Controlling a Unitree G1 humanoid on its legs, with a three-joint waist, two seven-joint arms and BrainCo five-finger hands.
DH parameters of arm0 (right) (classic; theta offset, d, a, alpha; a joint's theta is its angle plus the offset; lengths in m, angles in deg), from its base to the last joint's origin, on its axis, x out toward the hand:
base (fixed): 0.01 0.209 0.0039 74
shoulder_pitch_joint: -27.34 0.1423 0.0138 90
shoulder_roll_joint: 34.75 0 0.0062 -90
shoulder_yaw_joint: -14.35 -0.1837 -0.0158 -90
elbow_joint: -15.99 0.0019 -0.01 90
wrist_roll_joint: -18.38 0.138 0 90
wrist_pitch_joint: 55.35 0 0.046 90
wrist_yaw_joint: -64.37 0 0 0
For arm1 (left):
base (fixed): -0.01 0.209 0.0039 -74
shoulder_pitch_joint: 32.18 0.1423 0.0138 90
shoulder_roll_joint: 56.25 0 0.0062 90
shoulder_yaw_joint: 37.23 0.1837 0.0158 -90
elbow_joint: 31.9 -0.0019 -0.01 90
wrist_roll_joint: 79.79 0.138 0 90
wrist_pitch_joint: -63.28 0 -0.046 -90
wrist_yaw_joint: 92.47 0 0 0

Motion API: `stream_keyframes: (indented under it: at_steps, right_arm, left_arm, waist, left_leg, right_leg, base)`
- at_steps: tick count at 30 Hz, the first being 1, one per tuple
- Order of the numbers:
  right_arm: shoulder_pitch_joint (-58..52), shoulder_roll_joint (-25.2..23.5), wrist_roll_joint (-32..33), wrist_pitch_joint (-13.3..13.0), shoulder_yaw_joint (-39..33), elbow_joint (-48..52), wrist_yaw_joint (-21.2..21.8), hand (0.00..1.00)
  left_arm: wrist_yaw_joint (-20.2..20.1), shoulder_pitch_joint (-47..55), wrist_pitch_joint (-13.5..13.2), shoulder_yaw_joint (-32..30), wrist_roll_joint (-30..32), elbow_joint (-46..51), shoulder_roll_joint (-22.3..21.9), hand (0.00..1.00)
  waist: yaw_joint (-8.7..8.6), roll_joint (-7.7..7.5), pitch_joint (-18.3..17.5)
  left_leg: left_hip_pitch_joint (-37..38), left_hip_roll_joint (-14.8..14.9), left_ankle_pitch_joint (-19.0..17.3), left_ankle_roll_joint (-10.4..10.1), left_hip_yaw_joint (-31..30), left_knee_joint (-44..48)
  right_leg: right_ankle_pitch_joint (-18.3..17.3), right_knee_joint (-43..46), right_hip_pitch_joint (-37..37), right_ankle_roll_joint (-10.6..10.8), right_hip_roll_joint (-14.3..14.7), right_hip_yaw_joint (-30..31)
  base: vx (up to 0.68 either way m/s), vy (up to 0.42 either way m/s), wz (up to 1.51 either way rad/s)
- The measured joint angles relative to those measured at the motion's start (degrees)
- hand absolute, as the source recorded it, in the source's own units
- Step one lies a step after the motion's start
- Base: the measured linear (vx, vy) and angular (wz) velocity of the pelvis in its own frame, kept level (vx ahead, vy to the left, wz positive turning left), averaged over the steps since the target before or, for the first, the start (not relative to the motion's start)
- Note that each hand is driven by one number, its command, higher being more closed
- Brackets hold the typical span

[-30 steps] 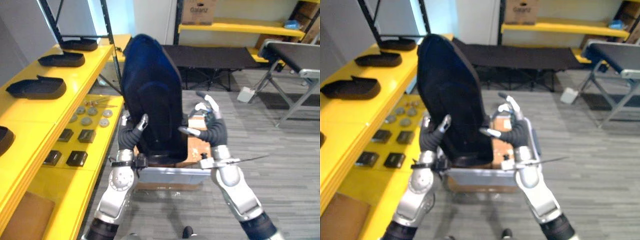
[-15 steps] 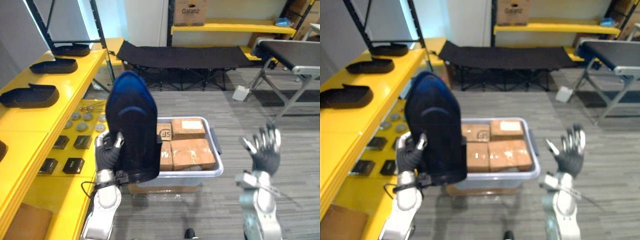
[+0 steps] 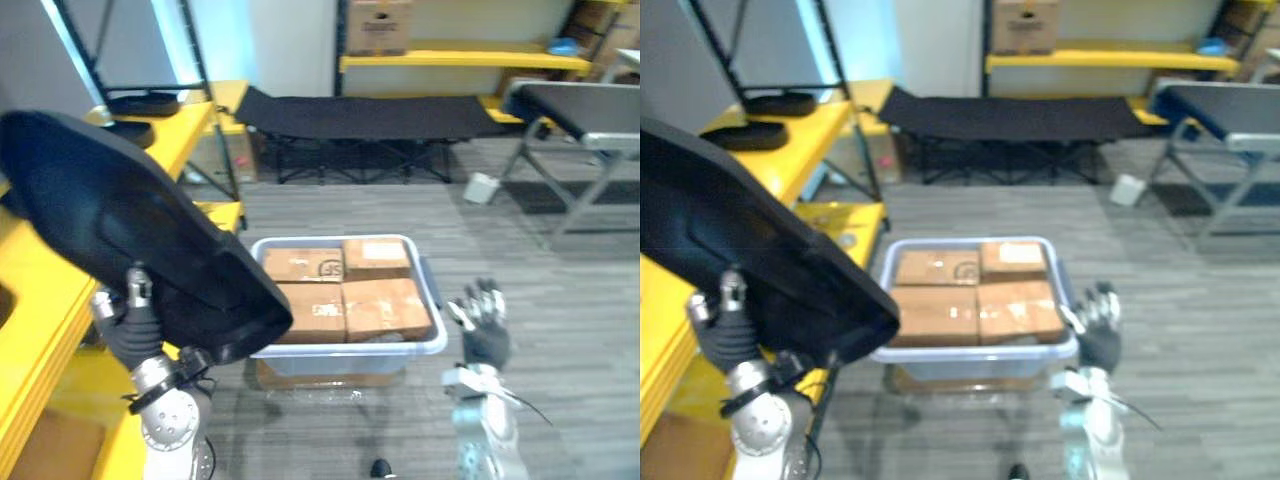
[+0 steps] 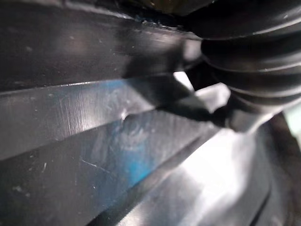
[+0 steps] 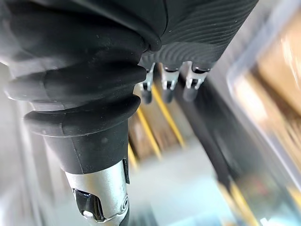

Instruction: Walk over and take plastic housings, then place them on the shelf

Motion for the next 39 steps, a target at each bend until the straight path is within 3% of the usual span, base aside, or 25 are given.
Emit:
stream_keyframes:
  at_steps: [2,4,7,11,14,16,18,20,22,26,29,31,33,35,36,39]
  right_arm:
    - [3.7,-0.1,-2.1,0.4,2.5,-2.6,-0.6,0.0]
    - [5.8,-0.3,-3.4,0.6,4.2,-4.0,-1.0,0.0]
    - [7.9,-1.2,-4.1,0.7,5.4,-4.9,-2.2,0.0]
    - [9.5,-1.2,-4.6,1.4,5.9,-4.9,-1.6,0.0]
    - [9.4,-1.0,-4.6,3.0,5.9,-4.9,-1.2,0.0]
    - [8.6,0.3,-4.7,4.0,4.0,-4.9,-1.1,0.0]
    - [7.8,1.4,-5.1,4.2,2.4,-4.9,-0.8,0.0]
    - [7.5,1.0,-5.9,4.1,1.1,-4.9,0.0,0.0]
    - [6.0,1.0,-6.2,3.6,0.0,-4.5,1.2,0.0]
    - [2.8,1.0,-7.0,1.4,-4.5,-1.7,2.5,0.0]
    - [2.8,1.1,-7.0,-0.2,-6.6,-1.0,4.5,0.0]
    - [3.6,1.2,-6.9,-0.7,-7.3,-0.7,6.0,0.0]
    - [4.7,1.5,-6.9,-0.8,-8.0,-0.6,7.2,0.0]
    - [4.3,1.5,-6.9,-0.8,-8.0,0.3,7.4,0.0]
    - [4.3,1.6,-6.9,-0.8,-8.0,0.9,7.6,0.0]
    - [3.8,2.0,-6.7,-1.1,-8.2,1.0,8.2,0.0]
  left_arm:
    - [0.1,2.4,-0.1,-3.8,0.0,0.8,-1.3,1.0]
    - [0.0,4.7,-0.1,-6.2,0.0,1.7,-2.0,1.0]
    - [-1.5,8.3,-2.7,-9.5,0.3,3.8,-3.4,1.0]
    - [-5.1,9.9,-5.6,-11.8,0.7,5.3,-3.4,1.0]
    - [-8.5,9.7,-7.2,-11.8,1.2,5.3,-3.4,1.0]
    - [-14.4,7.1,-9.6,-11.5,2.0,5.3,-2.4,1.0]
    - [-17.9,5.5,-11.6,-11.5,1.6,5.7,-2.1,1.0]
    - [-19.3,5.2,-11.9,-11.1,1.4,5.9,-0.4,1.0]
    - [-21.7,3.7,-12.3,-9.2,1.3,5.9,3.1,1.0]
    - [-25.1,-1.0,-12.5,-3.9,0.8,4.4,8.3,1.0]
    - [-25.0,-2.8,-12.0,-2.4,-0.8,1.8,9.0,1.0]
    - [-24.5,-3.0,-11.3,-1.4,-0.7,0.8,8.4,1.0]
    - [-24.0,-2.7,-11.1,0.4,-0.6,0.4,8.4,1.0]
    - [-23.6,-2.7,-10.9,0.9,-0.6,0.1,8.3,1.0]
    - [-23.1,-2.6,-10.9,1.2,-0.6,0.1,8.0,1.0]
    - [-22.5,-1.4,-10.9,1.6,-0.1,0.0,6.1,1.0]
  waist:
    - [3.54,-0.17,-0.1]
    - [5.53,-0.57,0.0]
    - [8.23,-1.67,0.0]
    - [8.95,-2.1,-0.1]
    - [8.3,-1.91,0.5]
    - [5.47,-1.91,1.4]
    - [6.44,-1.71,2.4]
    - [6.12,-1.25,3.1]
    - [5.35,-0.95,3.2]
    - [2.91,-1.81,3.5]
    - [1.82,-2.44,4.0]
    - [1.74,-2.44,4.4]
    - [1.53,-0.56,6.3]
    - [1.47,-0.35,6.7]
    - [1.4,-0.11,7.1]
    - [1.2,0.9,7.6]
  left_leg:
    - [-0.9,-0.9,0.3,0.1,-3.9,0.0]
    - [-1.1,-1.8,0.6,0.2,-6.4,-0.1]
    - [-1.1,-3.0,0.6,0.5,-8.5,-0.2]
    - [-1.2,-3.6,0.1,1.1,-8.5,0.5]
    - [-2.1,-4.4,-0.5,1.7,-8.8,2.1]
    - [-5.1,-2.9,-0.2,2.5,-2.2,4.7]
    - [-5.0,-3.9,0.8,2.2,-2.4,4.1]
    - [-5.0,-4.8,0.6,3.2,-3.6,3.6]
    - [-4.7,-5.3,1.1,3.9,-4.7,2.1]
    - [-3.9,-5.6,4.5,4.0,-7.9,-0.7]
    - [-4.6,-6.3,5.0,4.0,-8.3,-0.3]
    - [-6.3,-6.5,5.0,4.0,-7.5,1.7]
    - [-6.9,-5.4,5.4,3.4,-6.8,2.4]
    - [-7.0,-5.2,5.8,2.6,-6.7,2.3]
    - [-6.9,-4.9,6.0,1.9,-6.6,2.2]
    - [-6.5,-3.2,6.1,1.7,-6.5,2.2]
  right_leg:
    - [-0.7,0.0,1.4,0.4,-0.4,-3.9]
    - [-1.3,0.0,2.8,1.0,-0.9,-6.7]
    - [-2.1,0.0,4.2,1.6,-1.7,-9.1]
    - [-2.4,0.2,4.5,1.6,-2.4,-9.2]
    - [-3.4,1.4,5.5,1.6,-3.1,-11.3]
    - [-4.2,2.7,7.9,2.7,-4.3,-17.8]
    - [-4.4,4.4,8.1,2.7,-5.7,-18.5]
    - [-5.2,6.7,7.9,1.5,-7.0,-18.0]
    - [-5.7,11.4,6.2,0.5,-8.1,-13.6]
    - [-6.0,18.2,3.9,0.2,-8.6,-3.8]
    - [-10.9,18.4,3.4,-2.8,-8.5,-2.0]
    - [-11.2,15.4,4.2,-2.8,-7.8,-1.0]
    - [-12.2,14.7,4.1,-1.4,-6.4,-0.7]
    - [-15.1,14.8,4.4,0.4,-6.3,-0.1]
    - [-16.7,14.8,4.4,2.5,-6.2,0.6]
    - [-17.7,15.9,4.1,1.8,-5.2,0.6]
  base:
    - [0.04,-0.004,0.93]
    - [0.04,0.0,0.79]
    - [0.03,0.019,0.43]
    - [0.02,0.041,0.02]
    - [0.01,0.036,0.35]
    - [-0.01,0.057,1.35]
    - [0.03,0.144,0.69]
    - [0.03,0.151,0.38]
    - [0.04,0.157,0.52]
    - [0.07,0.051,0.52]
    - [0.06,-0.066,0.2]
    - [-0.02,-0.079,0.0]
    - [-0.13,-0.059,-0.08]
    - [-0.16,-0.112,-0.04]
    - [-0.16,-0.128,-0.01]
    - [-0.18,-0.085,0.0]
